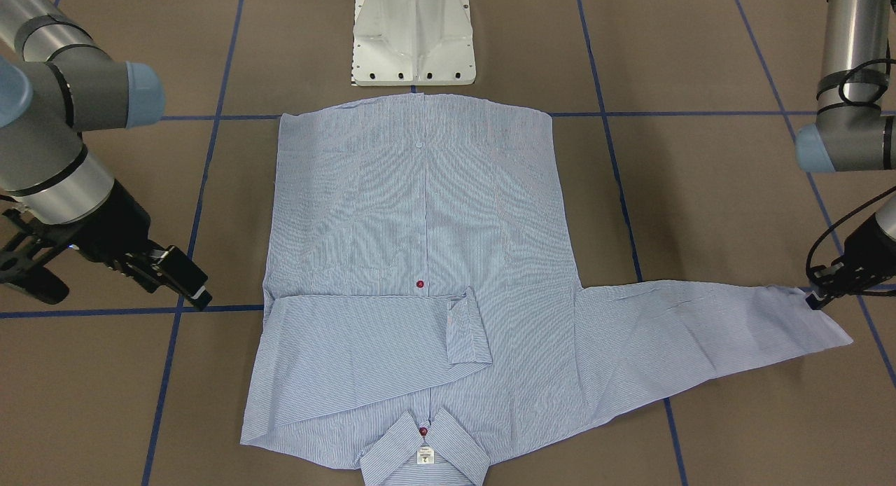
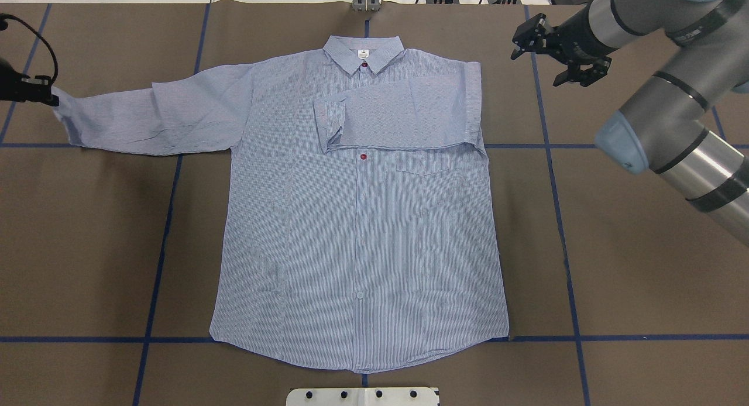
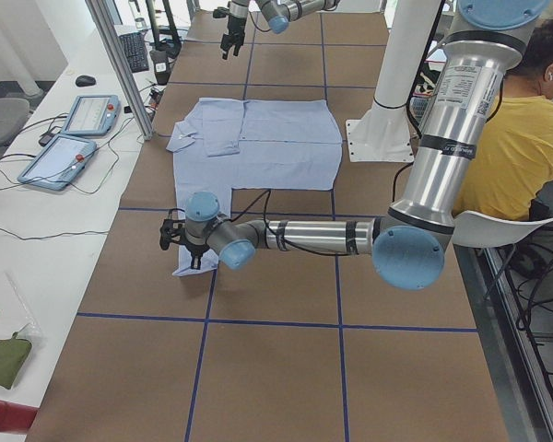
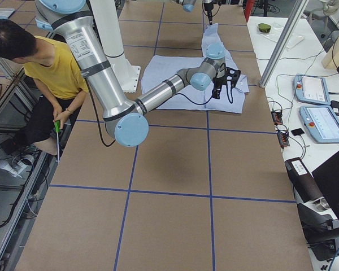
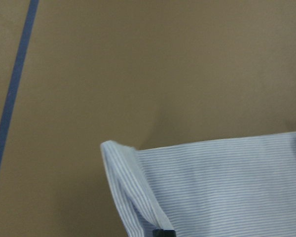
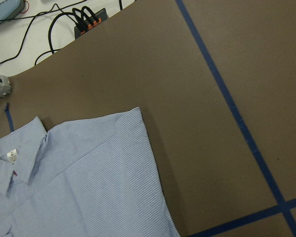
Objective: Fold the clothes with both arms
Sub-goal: 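Fold the other sleeve across the shirt body with the left gripper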
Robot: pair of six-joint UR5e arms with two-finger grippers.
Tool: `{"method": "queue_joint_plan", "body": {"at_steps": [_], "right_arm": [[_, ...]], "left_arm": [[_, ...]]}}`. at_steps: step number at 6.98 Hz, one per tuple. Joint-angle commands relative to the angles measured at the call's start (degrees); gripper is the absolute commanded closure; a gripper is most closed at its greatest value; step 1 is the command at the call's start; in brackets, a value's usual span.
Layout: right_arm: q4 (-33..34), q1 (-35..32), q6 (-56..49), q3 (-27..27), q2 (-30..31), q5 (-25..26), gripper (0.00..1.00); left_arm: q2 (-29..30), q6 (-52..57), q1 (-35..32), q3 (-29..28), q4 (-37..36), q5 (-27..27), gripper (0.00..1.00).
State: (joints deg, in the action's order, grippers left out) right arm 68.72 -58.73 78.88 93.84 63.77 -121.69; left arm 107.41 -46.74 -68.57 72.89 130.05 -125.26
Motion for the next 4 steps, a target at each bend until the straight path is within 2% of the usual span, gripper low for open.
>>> {"method": "queue_joint_plan", "body": {"at_steps": [1, 2, 4], "right_arm": [[0.0, -3.5, -6.9, 0.0, 3.4, -1.7, 0.0], [0.0, -3.6, -7.5, -0.1, 3.8, -1.6, 0.0], [0.1, -5.1, -12.8, -0.2, 5.3, -2.1, 0.0]], "left_arm": [[8.1, -11.1, 3.1, 6.7, -10.4, -0.6, 1.0], [10.3, -19.5, 9.1, 8.9, -11.0, -0.5, 1.0], [19.7, -37.5, 20.0, 8.6, -10.5, 0.2, 1.0]]}}
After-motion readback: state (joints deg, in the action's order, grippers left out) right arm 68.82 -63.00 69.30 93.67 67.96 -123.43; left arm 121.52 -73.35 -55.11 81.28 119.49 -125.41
